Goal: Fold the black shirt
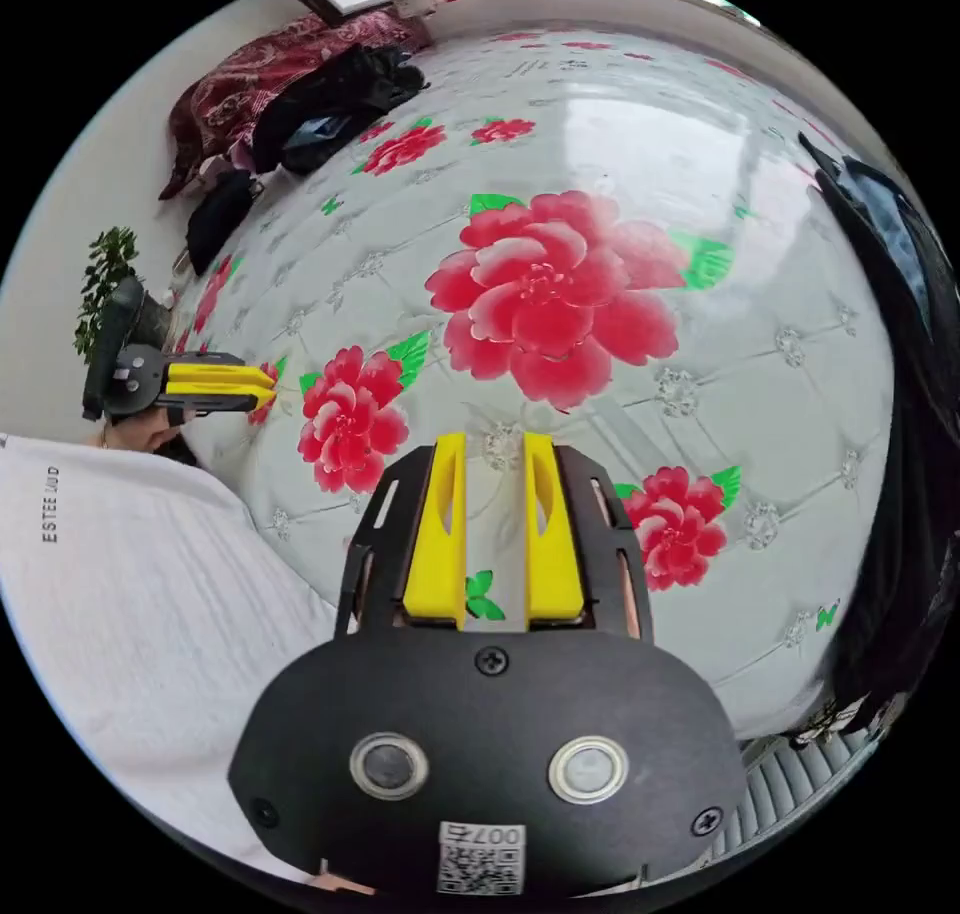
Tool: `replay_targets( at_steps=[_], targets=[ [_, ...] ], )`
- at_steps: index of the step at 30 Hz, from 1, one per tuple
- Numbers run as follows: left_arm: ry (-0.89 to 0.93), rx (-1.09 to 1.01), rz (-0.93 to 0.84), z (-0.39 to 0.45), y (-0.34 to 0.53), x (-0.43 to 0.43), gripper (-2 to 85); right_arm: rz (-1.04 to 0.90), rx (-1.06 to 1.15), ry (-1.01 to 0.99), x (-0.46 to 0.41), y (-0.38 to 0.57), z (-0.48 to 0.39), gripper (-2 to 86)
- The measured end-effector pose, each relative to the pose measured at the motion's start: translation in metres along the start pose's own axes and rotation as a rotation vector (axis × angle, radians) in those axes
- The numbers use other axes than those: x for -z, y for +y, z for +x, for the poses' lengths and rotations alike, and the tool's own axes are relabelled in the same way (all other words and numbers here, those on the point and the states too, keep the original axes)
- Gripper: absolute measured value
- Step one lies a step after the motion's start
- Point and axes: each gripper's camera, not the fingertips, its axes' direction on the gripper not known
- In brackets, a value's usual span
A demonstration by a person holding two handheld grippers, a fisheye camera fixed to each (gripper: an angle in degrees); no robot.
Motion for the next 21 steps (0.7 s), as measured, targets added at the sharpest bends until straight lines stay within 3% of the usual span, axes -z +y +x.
replay_targets(
  at_steps=[6,10,15,17,20,21],
  targets=[
    [-0.154,-0.016,-0.028,0.032,0.001,-0.01,2.3,0.275,-0.459,0.507,0.131,0.053,0.17,8.5],
    [-0.116,0.023,-0.032,0.023,0.008,-0.013,1.7,0.149,-0.458,0.666,0.165,0.064,0.248,8.5],
    [-0.048,0.207,-0.023,0.002,0.025,-0.011,-0.2,-0.136,-0.3,0.754,0.126,0.034,0.27,5.0],
    [-0.021,0.297,0.085,0.004,0.041,0.002,-0.6,-0.203,-0.256,0.781,0.128,0.013,0.263,3.1],
    [0.121,0.373,0.317,0.023,0.075,0.029,-0.6,-0.041,-0.09,0.605,0.174,-0.004,0.22,1.2],
    [0.171,0.373,0.361,0.033,0.086,0.034,-0.5,0.081,-0.029,0.444,0.203,-0.005,0.2,0.8]
  ],
)
